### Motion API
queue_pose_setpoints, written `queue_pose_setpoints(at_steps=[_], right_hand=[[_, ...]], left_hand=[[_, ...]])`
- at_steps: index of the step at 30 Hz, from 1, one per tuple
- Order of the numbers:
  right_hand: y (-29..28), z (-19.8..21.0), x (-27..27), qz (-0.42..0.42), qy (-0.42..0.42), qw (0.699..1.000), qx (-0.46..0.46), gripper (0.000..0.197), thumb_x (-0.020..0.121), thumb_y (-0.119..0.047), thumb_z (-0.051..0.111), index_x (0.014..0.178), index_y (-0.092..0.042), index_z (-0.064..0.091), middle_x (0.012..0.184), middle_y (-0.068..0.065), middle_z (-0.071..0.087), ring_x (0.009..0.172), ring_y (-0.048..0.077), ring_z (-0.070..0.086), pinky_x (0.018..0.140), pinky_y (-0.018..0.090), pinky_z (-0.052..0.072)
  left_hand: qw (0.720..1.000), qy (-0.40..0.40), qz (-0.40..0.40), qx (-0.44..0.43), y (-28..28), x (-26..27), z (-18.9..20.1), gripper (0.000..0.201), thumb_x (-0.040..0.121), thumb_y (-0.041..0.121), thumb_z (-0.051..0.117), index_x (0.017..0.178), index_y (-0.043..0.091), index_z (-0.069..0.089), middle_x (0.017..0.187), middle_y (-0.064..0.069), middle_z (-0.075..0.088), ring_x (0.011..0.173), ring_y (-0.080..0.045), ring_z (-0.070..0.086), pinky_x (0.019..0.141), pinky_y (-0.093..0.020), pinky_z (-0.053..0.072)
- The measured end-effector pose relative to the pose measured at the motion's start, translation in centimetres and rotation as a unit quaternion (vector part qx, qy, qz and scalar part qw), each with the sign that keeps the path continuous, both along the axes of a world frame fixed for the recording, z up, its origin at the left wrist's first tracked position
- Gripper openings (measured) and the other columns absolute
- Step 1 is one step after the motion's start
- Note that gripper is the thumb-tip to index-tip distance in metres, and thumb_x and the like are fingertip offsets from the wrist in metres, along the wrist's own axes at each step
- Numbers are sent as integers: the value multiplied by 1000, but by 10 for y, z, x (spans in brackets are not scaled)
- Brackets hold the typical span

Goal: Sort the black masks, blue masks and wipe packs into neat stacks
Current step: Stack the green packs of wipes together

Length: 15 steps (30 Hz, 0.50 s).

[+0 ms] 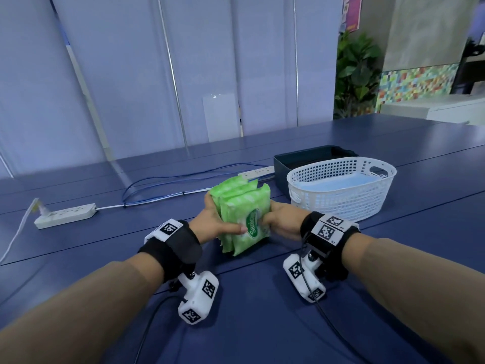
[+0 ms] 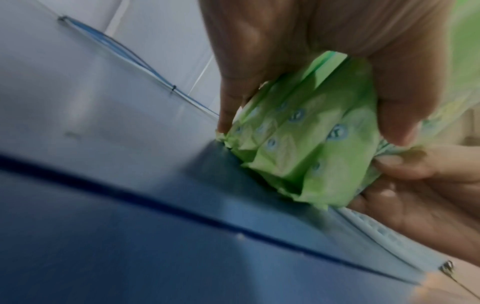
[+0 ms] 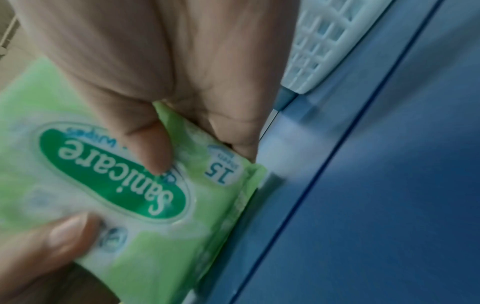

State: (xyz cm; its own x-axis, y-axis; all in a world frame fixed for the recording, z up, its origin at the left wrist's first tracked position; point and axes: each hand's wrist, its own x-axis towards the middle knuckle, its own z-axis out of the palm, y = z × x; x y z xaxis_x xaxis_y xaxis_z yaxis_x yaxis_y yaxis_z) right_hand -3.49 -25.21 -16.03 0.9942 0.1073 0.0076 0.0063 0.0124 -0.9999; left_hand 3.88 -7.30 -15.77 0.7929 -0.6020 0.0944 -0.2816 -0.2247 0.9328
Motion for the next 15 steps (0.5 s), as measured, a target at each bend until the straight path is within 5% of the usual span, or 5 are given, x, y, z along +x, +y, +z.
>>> queue_pose_setpoints(at_steps=[2, 4, 10, 13, 15], right_hand=[[7, 0, 6, -29, -10, 998, 48, 61, 83, 23, 26, 137, -2, 38, 125, 23, 55, 97, 24, 60, 89, 33, 50], [13, 1, 13, -62, -10, 997, 53, 58, 84, 20, 27, 137, -3, 39, 118, 18, 58, 94, 23, 60, 86, 32, 51], [15, 8, 28, -110, 30, 989, 97, 39, 91, 3, 39, 129, -2, 44, 119, 23, 57, 88, 29, 60, 87, 41, 49], [6, 31, 26, -98, 4, 995, 24, 31, 89, -19, 57, 120, -14, 54, 109, 13, 67, 90, 26, 67, 90, 43, 50], [-11, 57, 25, -113, -12, 989, -96, 49, 80, -46, 66, 119, -17, 56, 111, 14, 68, 100, 32, 66, 93, 51, 49]], left_hand=[[998, 47, 32, -34, 1, 5, -2, 120, 33, 31, 91, 129, 22, 19, 125, -3, 57, 113, -19, 59, 91, -43, 52], [995, 65, 53, -49, -1, 6, -2, 123, 31, 38, 93, 128, 24, 20, 127, -6, 57, 111, -22, 61, 91, -50, 51], [987, 79, 112, -89, -19, 7, 5, 112, 41, 38, 92, 125, 18, 20, 119, 0, 55, 106, -19, 60, 93, -41, 50], [982, 100, 122, -100, -31, 11, 24, 122, 36, 55, 90, 133, 14, 28, 118, -3, 61, 101, -22, 65, 87, -44, 54], [986, 103, 103, -82, -43, 11, 44, 121, 39, 71, 81, 137, 17, 35, 119, -4, 64, 100, -24, 67, 83, -48, 55]])
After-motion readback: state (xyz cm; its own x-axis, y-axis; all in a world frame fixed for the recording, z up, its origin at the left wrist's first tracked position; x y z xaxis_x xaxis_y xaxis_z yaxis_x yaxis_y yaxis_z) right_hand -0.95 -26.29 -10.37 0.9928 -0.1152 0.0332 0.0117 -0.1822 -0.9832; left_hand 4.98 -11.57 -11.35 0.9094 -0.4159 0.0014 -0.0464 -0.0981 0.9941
